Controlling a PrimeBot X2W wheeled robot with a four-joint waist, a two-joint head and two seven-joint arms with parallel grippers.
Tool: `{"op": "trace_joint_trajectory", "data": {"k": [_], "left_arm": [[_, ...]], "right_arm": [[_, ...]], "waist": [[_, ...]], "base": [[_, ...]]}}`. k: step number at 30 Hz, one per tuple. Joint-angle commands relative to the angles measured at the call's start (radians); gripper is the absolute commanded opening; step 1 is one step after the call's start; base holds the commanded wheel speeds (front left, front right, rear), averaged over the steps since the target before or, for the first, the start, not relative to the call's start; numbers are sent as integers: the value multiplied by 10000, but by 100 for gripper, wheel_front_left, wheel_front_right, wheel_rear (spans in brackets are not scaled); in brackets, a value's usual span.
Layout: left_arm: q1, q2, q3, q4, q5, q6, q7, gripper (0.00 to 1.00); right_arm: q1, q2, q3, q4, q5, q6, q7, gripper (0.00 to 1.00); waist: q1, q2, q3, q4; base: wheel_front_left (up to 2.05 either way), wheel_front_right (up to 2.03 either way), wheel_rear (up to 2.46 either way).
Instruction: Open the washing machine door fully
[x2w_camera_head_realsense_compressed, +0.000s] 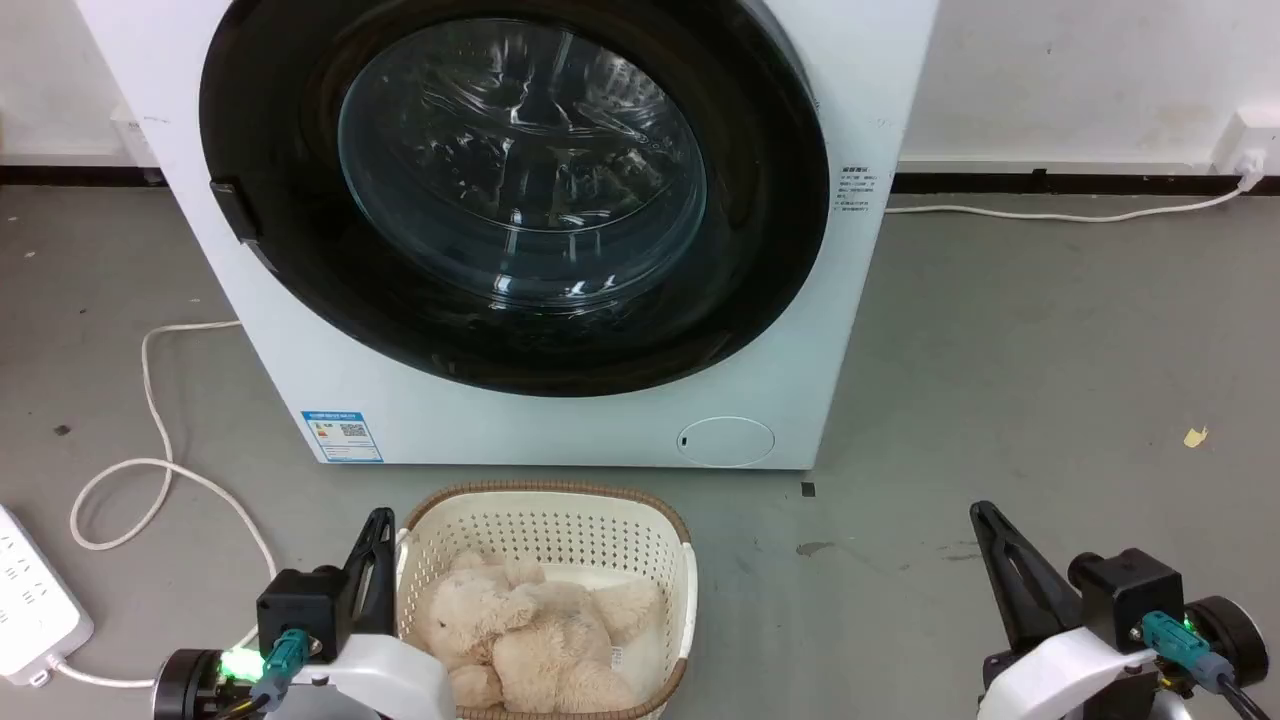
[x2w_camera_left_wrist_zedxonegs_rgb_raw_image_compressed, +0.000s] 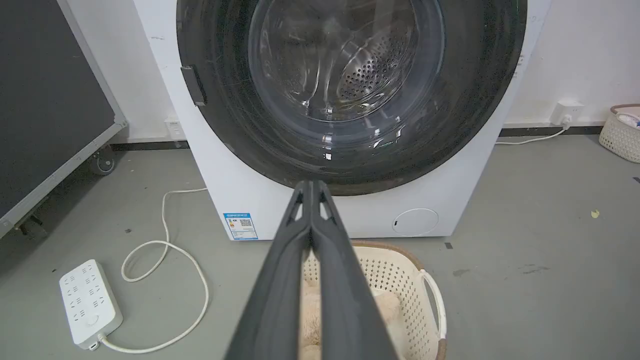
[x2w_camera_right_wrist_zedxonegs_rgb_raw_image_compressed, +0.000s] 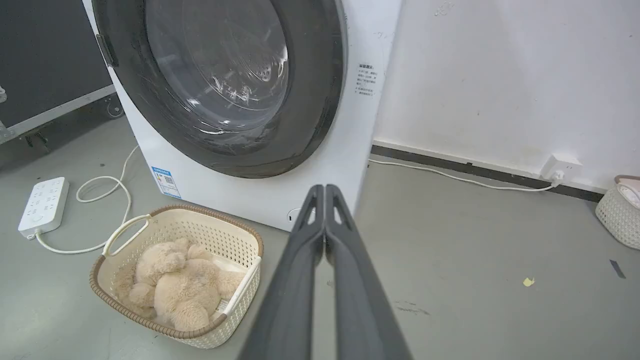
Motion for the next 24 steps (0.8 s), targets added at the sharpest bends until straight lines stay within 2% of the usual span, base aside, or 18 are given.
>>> {"op": "trace_joint_trajectory", "data": {"k": [1,24], "left_arm": [[-153,8,-5,-37,30,-43,3,0],[-153,8,-5,-37,30,-43,3,0]], "right_arm": [[-118,53,-9,14,43,-15,5,0],[-118,53,-9,14,43,-15,5,0]], "waist": [[0,0,0,0],[0,0,0,0]], "base": [[0,0,0],[0,0,0]]}}
